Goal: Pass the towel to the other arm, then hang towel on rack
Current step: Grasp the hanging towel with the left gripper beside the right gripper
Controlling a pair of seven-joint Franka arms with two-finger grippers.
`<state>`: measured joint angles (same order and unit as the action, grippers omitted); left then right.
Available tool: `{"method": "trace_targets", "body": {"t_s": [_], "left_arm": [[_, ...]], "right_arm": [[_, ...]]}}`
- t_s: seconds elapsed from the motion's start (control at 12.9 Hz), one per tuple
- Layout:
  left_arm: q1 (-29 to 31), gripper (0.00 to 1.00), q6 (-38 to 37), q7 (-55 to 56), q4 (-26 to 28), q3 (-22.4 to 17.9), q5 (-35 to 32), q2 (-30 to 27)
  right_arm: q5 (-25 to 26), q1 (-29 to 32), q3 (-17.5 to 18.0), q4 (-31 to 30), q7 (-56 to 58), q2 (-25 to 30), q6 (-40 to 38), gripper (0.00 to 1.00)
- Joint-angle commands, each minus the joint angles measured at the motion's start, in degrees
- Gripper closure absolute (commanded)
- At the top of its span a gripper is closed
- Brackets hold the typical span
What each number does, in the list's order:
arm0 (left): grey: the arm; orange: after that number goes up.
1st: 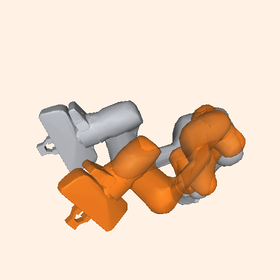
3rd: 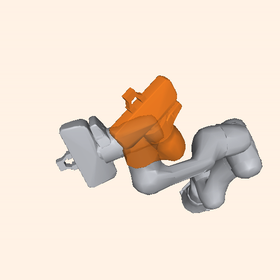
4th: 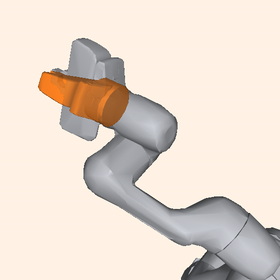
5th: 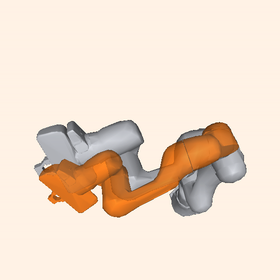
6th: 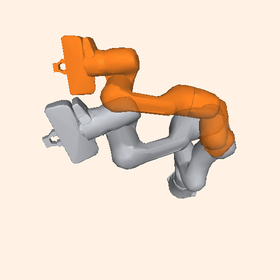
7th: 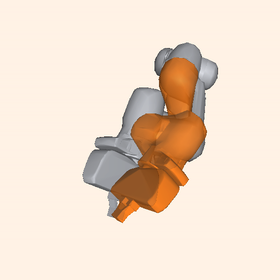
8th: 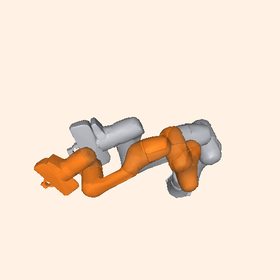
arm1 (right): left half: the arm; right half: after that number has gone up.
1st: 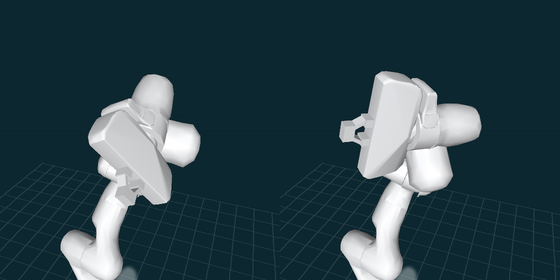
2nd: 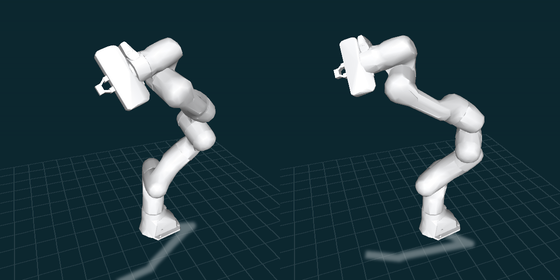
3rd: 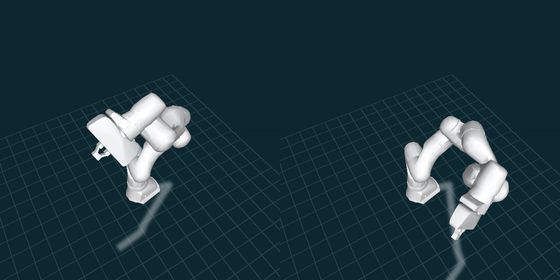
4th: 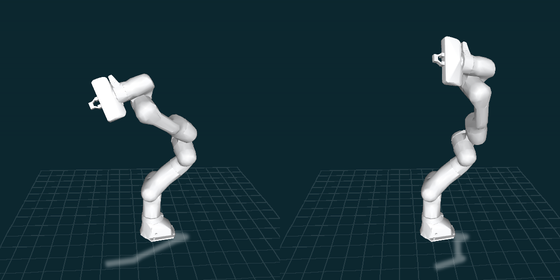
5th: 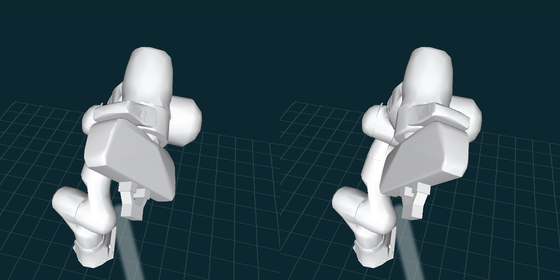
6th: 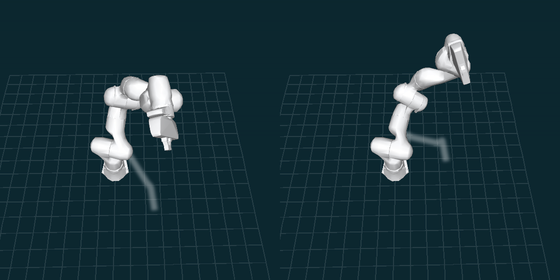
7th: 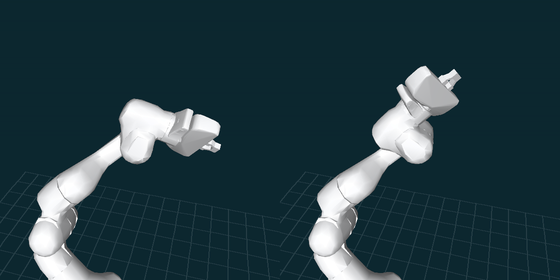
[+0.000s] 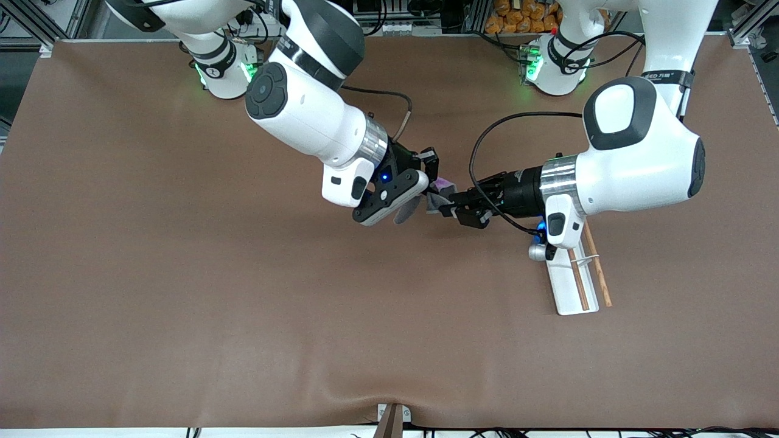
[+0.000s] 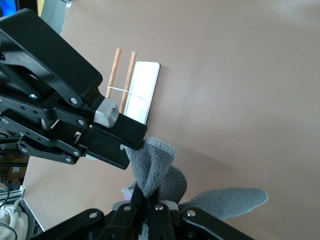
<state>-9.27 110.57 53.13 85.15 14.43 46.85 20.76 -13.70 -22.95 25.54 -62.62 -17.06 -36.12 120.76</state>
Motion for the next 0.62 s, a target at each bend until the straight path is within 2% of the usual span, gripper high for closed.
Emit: {"method": "trace_targets", "body": {"t_s": [0.0,0.16,0.54], "left_arm": [[-0.57,0.63,0.61,0.93,-0.25,-0.02,1.31,-0.28],[-0.66,0.67,0.52,2.07,-0.34,-0.02,1.31,-0.37],[-0.92,0.9,0.44,2.07,-0.34,-0.1,1.22,-0.19]], "right_arm": [[-0.45,0.19,-0.14,-0.49,-0.87,1.05,-0.35,1.0],[-0.45,0.1,-0.14,-0.49,-0.87,1.05,-0.35,1.0],[-0.37,0.1,-0.14,-0.49,-0.87,1.4,-0.35,1.0]]}}
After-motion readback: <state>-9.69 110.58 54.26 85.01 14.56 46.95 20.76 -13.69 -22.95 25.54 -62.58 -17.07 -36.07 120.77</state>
